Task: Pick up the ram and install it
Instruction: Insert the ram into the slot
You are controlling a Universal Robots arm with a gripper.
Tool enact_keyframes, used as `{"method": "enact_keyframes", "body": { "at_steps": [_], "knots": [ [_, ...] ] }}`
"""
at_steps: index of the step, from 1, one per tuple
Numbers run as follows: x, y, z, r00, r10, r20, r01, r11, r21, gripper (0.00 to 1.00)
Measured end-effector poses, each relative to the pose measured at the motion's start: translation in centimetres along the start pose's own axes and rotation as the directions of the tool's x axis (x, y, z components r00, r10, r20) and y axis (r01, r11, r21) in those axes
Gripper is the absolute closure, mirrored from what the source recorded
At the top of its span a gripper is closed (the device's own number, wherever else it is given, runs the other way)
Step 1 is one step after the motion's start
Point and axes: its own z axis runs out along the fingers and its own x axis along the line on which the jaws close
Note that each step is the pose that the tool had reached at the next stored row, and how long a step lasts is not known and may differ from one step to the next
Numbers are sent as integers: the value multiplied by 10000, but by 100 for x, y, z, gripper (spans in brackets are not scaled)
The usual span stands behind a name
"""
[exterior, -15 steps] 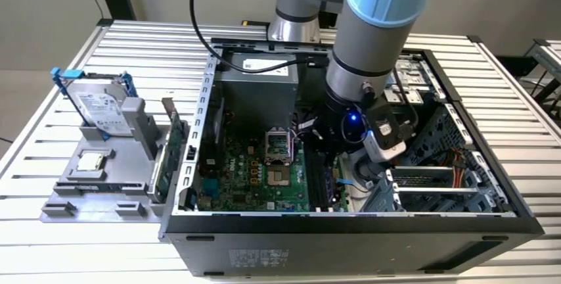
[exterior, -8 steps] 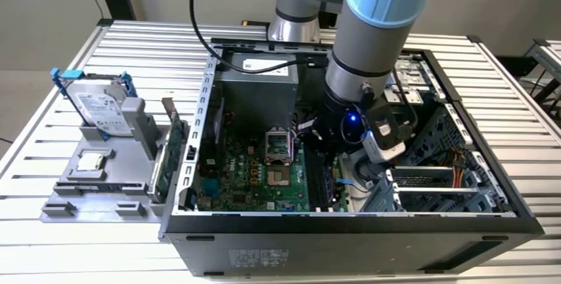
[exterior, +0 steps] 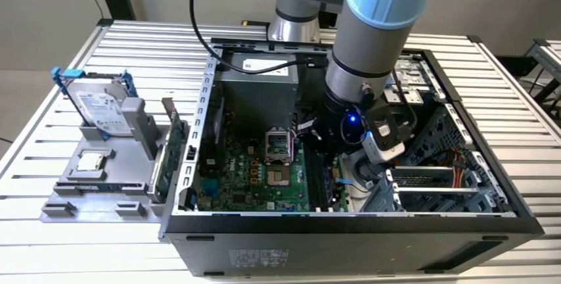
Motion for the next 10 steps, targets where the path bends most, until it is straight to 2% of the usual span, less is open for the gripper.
{"method": "enact_keyframes", "body": {
  "at_steps": [3, 10],
  "knots": [
    [0, 0, 1, 10000, -1, -20, 1, 10000, 10, 100],
    [0, 0, -2, 10000, -1, -19, 1, 10000, 81, 100]
  ]
}}
